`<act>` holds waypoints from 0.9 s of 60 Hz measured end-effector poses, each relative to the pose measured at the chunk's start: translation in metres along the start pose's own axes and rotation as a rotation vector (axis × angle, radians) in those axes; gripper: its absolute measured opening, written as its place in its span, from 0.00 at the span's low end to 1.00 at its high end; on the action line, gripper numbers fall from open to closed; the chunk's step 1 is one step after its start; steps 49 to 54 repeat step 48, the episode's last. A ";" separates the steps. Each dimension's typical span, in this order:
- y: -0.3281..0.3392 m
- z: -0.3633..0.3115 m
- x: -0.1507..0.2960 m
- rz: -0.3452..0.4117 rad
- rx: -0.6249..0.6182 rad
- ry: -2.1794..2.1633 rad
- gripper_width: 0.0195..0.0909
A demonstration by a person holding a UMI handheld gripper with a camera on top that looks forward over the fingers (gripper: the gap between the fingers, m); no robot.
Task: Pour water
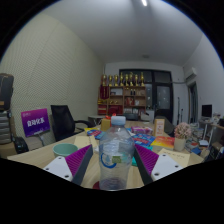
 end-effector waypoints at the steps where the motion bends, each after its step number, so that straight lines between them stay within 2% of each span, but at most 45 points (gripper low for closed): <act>1: 0.002 0.000 0.000 -0.003 0.001 -0.005 0.92; 11: 0.022 -0.001 -0.005 -0.032 0.002 -0.057 0.91; 25: 0.102 -0.016 -0.033 -0.109 0.002 -0.083 0.91; 36: 0.192 -0.040 -0.046 -0.120 -0.018 -0.066 0.91; 47: 0.265 -0.057 -0.038 -0.120 -0.054 -0.032 0.91; 54: 0.270 -0.058 -0.037 -0.120 -0.058 -0.031 0.91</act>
Point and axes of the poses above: the point between the fingertips, and its own axes, seen from behind it with the camera up: z to the right, x up, y backward, against the way the camera looks, the point moved 3 cm from there along y, backward, against the way the camera looks, and after that the axes turned 3 degrees about z, right-handed, at the moved point
